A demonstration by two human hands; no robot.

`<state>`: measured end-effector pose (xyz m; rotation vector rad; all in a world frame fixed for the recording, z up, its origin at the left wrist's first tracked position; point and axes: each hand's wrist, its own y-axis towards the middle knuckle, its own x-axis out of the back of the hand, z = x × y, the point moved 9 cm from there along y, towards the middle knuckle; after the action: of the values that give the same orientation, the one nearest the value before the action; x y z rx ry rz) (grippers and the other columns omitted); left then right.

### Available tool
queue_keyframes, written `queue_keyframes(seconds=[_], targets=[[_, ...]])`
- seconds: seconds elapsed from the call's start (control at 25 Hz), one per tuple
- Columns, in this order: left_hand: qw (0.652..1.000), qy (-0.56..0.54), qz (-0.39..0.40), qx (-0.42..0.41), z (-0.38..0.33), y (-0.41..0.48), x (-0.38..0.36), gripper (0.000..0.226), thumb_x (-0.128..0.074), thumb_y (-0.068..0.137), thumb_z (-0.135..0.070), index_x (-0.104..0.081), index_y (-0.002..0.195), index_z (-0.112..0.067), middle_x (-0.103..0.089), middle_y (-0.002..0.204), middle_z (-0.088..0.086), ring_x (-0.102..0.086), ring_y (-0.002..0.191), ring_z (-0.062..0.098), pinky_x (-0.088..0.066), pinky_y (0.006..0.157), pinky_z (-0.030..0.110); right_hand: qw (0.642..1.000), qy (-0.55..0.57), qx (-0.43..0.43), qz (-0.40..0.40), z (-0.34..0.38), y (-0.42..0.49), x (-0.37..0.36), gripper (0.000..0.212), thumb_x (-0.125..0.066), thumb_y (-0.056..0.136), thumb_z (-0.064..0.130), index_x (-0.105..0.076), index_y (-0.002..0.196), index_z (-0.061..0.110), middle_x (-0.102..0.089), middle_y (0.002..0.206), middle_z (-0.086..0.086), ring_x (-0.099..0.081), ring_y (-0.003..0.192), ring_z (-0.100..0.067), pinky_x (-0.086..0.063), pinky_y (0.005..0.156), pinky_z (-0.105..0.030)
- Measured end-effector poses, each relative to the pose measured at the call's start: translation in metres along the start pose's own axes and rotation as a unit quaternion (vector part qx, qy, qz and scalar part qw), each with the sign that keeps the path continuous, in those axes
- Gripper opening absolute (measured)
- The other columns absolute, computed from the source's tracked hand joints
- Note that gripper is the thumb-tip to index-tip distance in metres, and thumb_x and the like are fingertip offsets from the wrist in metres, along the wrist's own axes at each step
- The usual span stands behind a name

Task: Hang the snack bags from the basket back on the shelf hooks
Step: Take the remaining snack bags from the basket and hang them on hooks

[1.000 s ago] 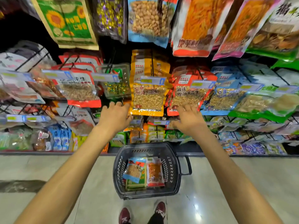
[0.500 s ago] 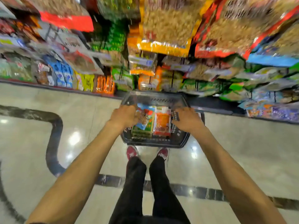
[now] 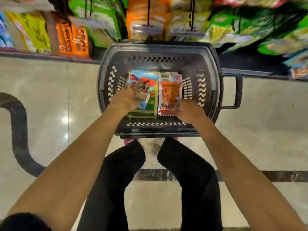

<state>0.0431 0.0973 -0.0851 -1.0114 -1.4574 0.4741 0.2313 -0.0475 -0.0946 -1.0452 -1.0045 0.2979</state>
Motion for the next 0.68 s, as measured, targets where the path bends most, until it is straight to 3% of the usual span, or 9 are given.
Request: queue_keyframes(seconds=[0.24, 0.36, 0.48, 0.6, 0.68], targets=[[0.996, -0.082, -0.018, 0.042, 0.043, 0.124, -0.066, 0.048, -0.053, 0.097, -0.029, -0.042, 0.138, -0.005, -0.056, 0.132, 0.025, -0.052, 0.123, 0.042, -0.042, 0.099, 0.042, 0.997, 0.057, -0.051, -0.004, -0.036, 0.128, -0.062, 0.060, -0.056, 0.095, 0.042, -0.037, 0.144, 0.015, -0.046, 0.136, -0.020, -0.056, 0.117, -0.039, -0.048, 0.099, -0.049], [0.996, -0.080, -0.032, 0.031, 0.056, 0.174, -0.089, 0.045, -0.055, 0.094, -0.025, -0.043, 0.133, -0.005, -0.059, 0.125, 0.025, -0.056, 0.116, 0.042, -0.045, 0.097, 0.045, 0.980, 0.171, -0.097, -0.031, -0.060, 0.178, -0.083, 0.052, -0.054, 0.097, 0.044, -0.043, 0.137, 0.014, -0.055, 0.126, -0.015, -0.058, 0.112, -0.035, -0.046, 0.094, -0.040], [0.996, -0.075, -0.054, 0.015, 0.058, 0.215, -0.101, 0.052, -0.057, 0.093, -0.029, -0.039, 0.133, -0.001, -0.057, 0.122, 0.029, -0.056, 0.113, 0.046, -0.046, 0.092, 0.048, 0.942, 0.282, -0.170, -0.069, -0.082, 0.212, -0.102, 0.065, -0.055, 0.095, 0.049, -0.037, 0.140, 0.007, -0.055, 0.132, -0.019, -0.055, 0.121, -0.036, -0.043, 0.098, -0.041], [0.992, -0.098, -0.061, 0.043, 0.068, 0.234, -0.110, 0.079, -0.061, 0.093, -0.038, -0.020, 0.147, 0.001, -0.054, 0.127, 0.034, -0.053, 0.117, 0.049, -0.044, 0.097, 0.051, 0.927, 0.308, -0.197, -0.083, -0.087, 0.230, -0.115, 0.079, -0.060, 0.090, 0.054, -0.026, 0.144, 0.007, -0.047, 0.139, -0.021, -0.049, 0.127, -0.040, -0.042, 0.102, -0.047], [0.990, -0.114, -0.060, 0.059, 0.074, 0.240, -0.114, 0.086, -0.062, 0.092, -0.042, -0.017, 0.149, 0.004, -0.055, 0.127, 0.033, -0.053, 0.119, 0.048, -0.042, 0.097, 0.049, 0.917, 0.323, -0.210, -0.104, -0.092, 0.237, -0.118, 0.090, -0.066, 0.085, 0.057, -0.024, 0.146, 0.006, -0.039, 0.145, -0.022, -0.042, 0.132, -0.040, -0.040, 0.107, -0.051]])
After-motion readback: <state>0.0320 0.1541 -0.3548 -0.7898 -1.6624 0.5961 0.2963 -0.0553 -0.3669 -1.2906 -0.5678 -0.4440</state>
